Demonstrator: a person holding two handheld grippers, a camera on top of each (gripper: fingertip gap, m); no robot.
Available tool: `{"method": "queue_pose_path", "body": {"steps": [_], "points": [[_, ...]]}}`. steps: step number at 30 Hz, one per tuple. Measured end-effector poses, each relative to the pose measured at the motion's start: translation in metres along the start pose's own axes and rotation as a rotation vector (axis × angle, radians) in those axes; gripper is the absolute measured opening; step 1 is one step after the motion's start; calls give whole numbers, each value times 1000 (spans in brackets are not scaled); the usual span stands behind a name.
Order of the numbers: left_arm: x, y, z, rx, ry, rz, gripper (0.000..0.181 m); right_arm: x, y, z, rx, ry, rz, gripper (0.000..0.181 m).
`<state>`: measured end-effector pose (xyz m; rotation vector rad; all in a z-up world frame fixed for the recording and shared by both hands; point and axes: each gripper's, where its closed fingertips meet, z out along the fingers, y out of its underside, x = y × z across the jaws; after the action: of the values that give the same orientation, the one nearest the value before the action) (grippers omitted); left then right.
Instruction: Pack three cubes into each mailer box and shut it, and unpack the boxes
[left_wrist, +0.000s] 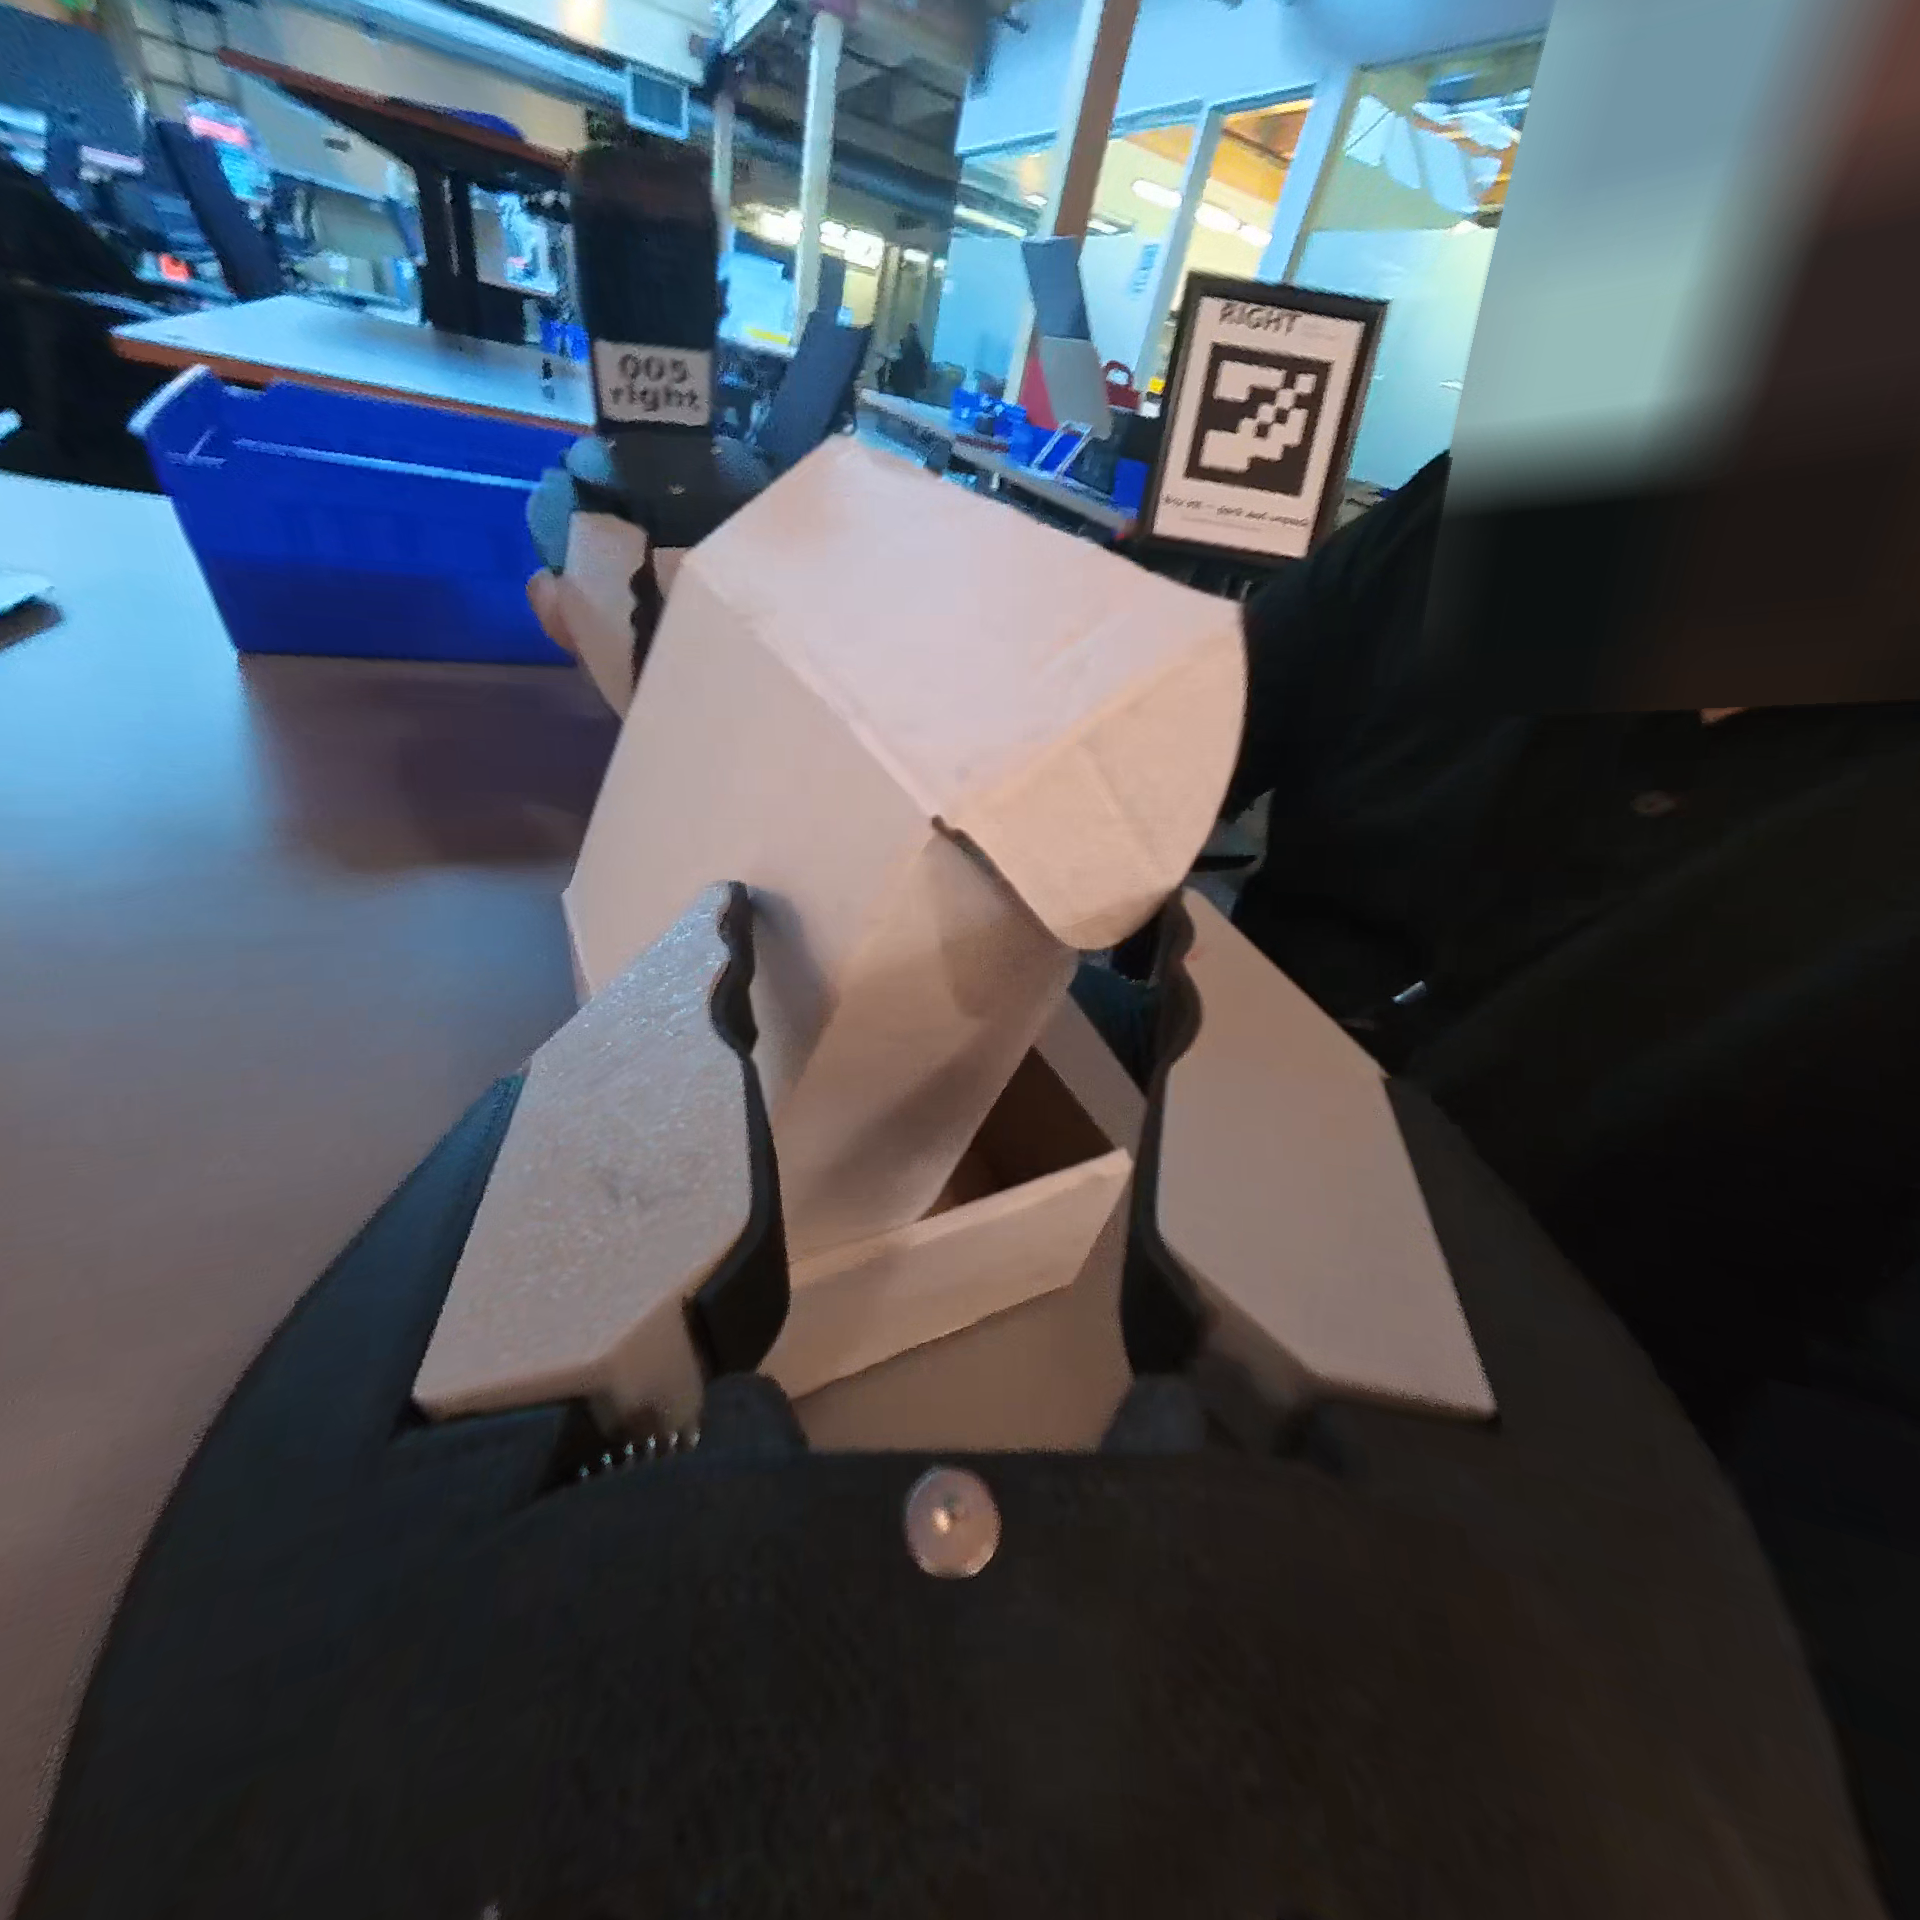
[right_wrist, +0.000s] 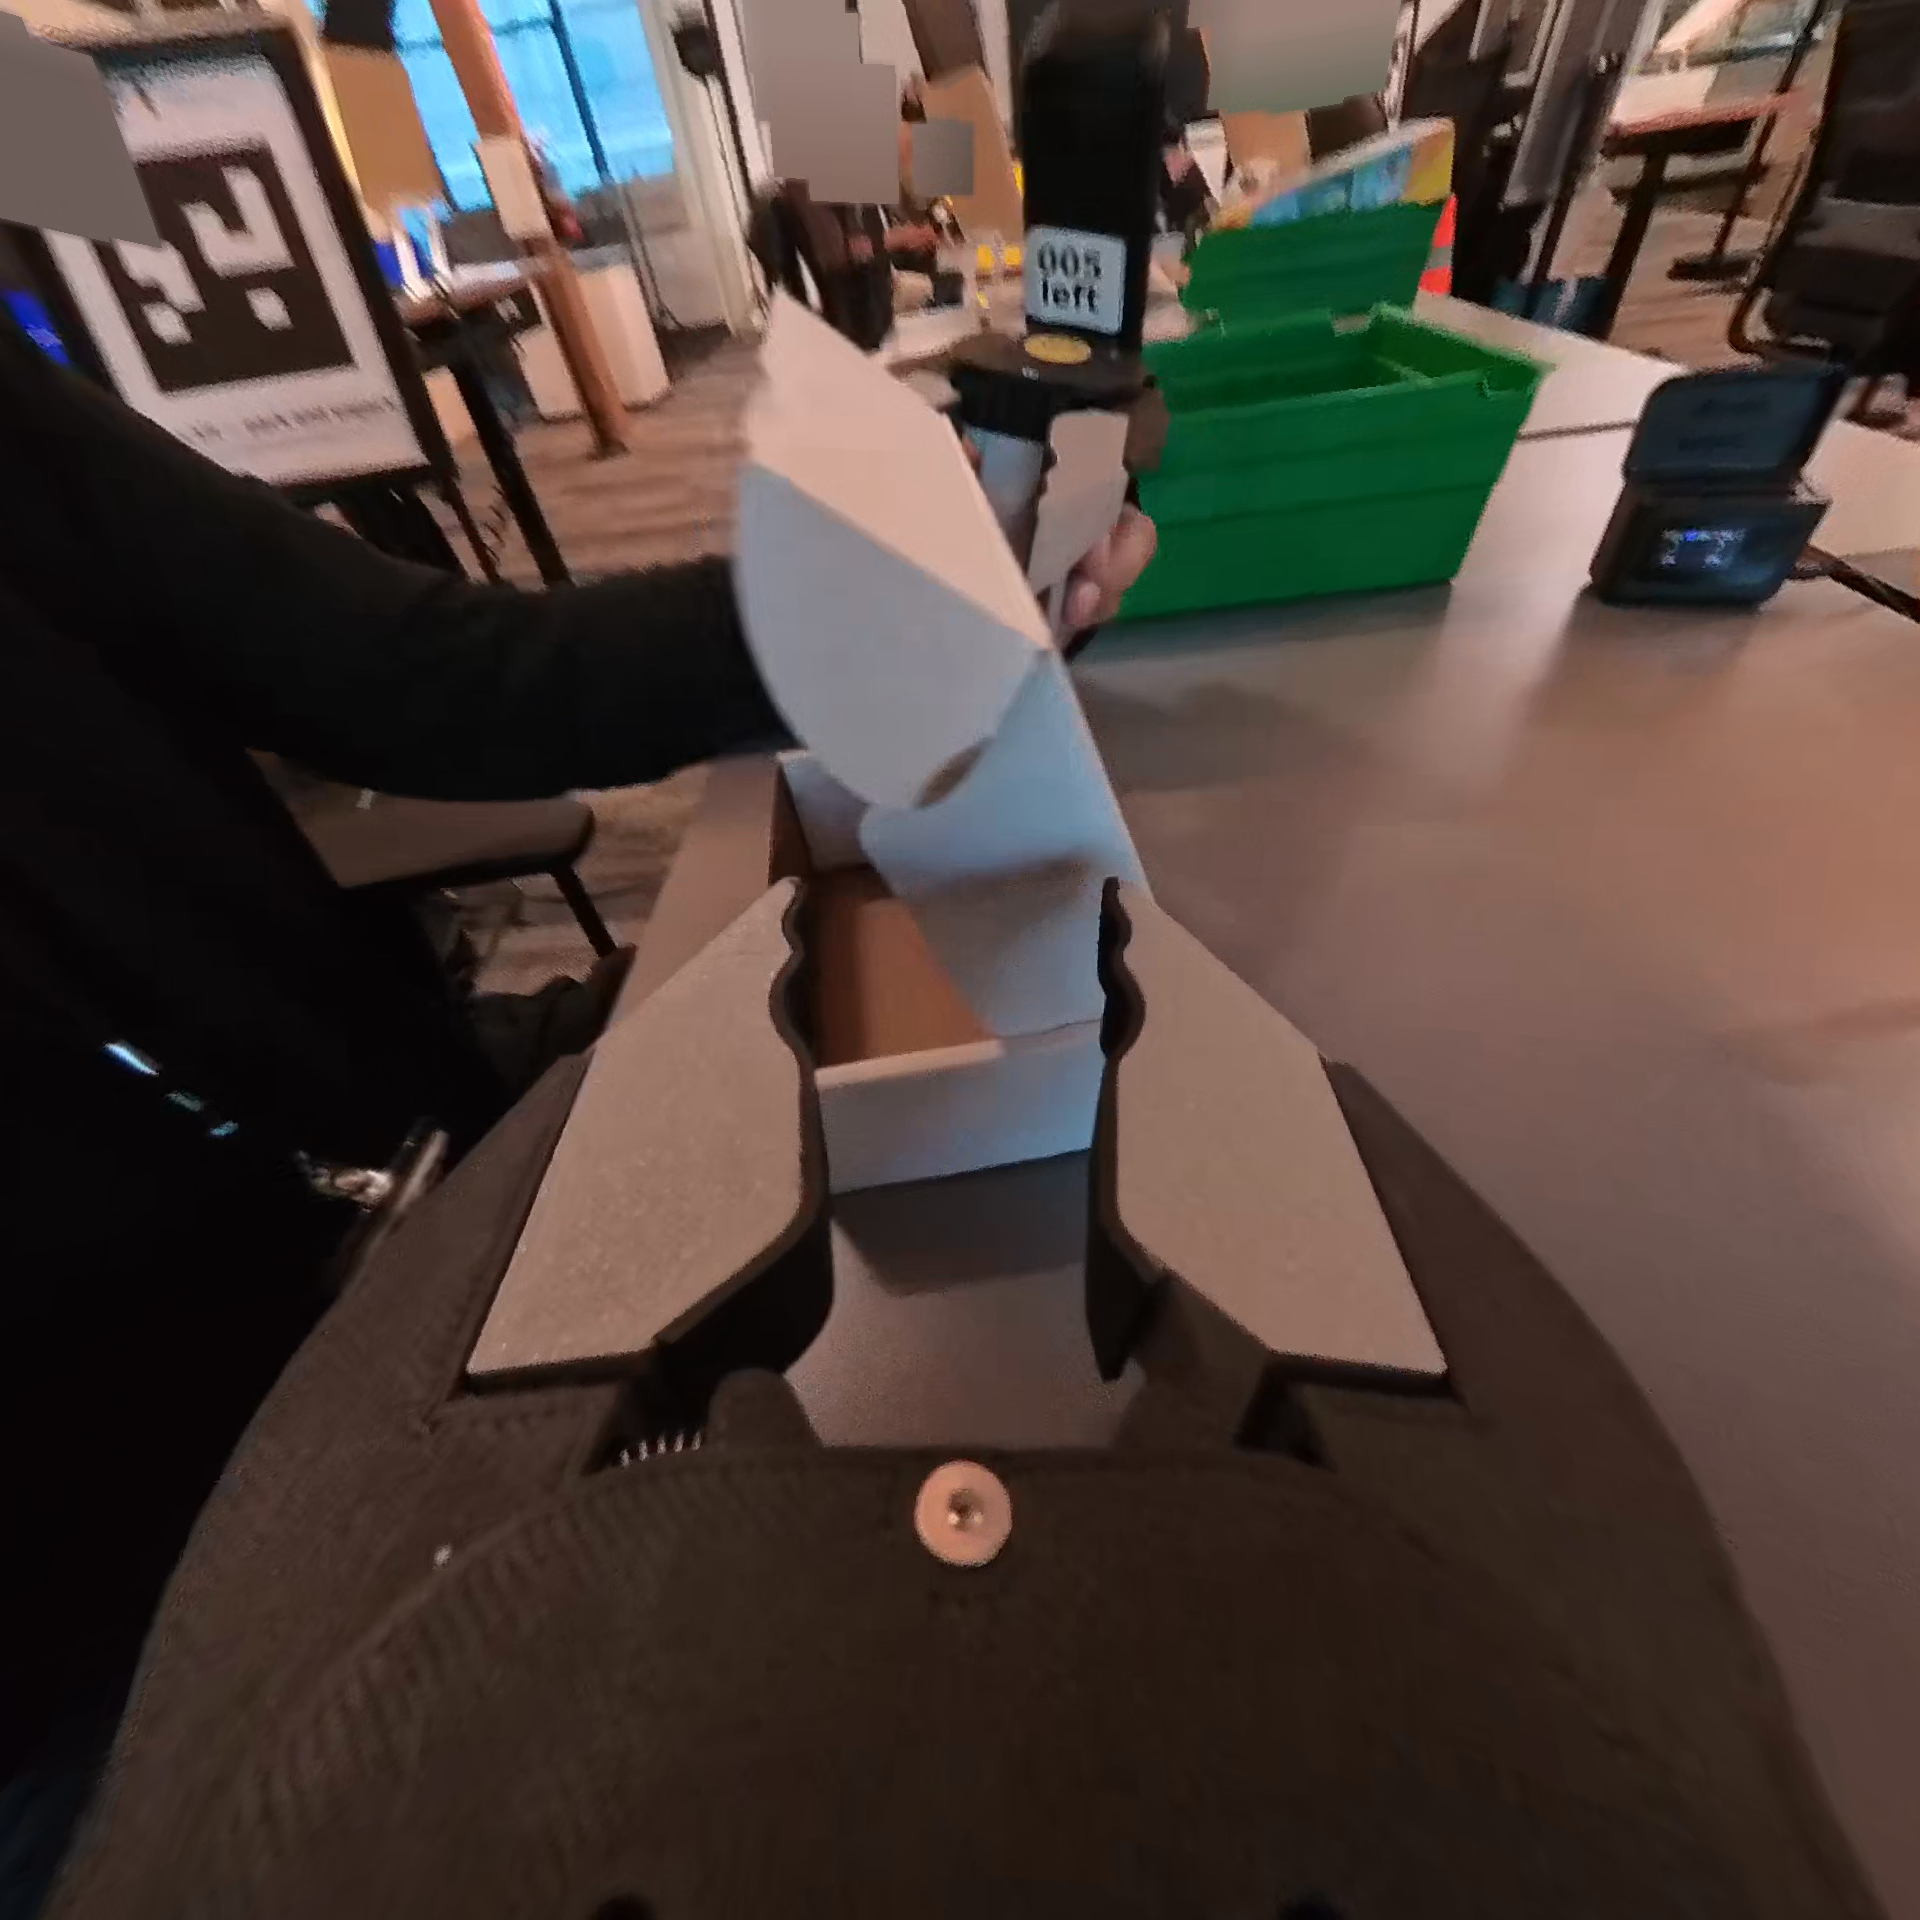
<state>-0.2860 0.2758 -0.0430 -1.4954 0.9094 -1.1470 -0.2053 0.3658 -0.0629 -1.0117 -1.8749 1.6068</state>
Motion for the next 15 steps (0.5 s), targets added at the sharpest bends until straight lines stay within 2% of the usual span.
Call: {"method": "queue_pose_path", "body": {"steps": [4,6,9,11,13,15], "points": [[16,-21,-10,109,58,53,63,-9,-18,-10,107,-73,46,51],[14,-25,-12,139,45,49,55,-5,-19,-10,130,-71,78,52],[16,-19,-10,92,66,36,56,1,-19,-8,133,-52,99,52],[22,-30,-15,151,89,65,54,6,-22,-11,161,-30,111,51],[23,-40,-22,217,80,85,42,19,-26,-17,201,30,151,45],[19,-39,-25,216,60,80,33,29,-24,-20,211,62,196,32]]}}
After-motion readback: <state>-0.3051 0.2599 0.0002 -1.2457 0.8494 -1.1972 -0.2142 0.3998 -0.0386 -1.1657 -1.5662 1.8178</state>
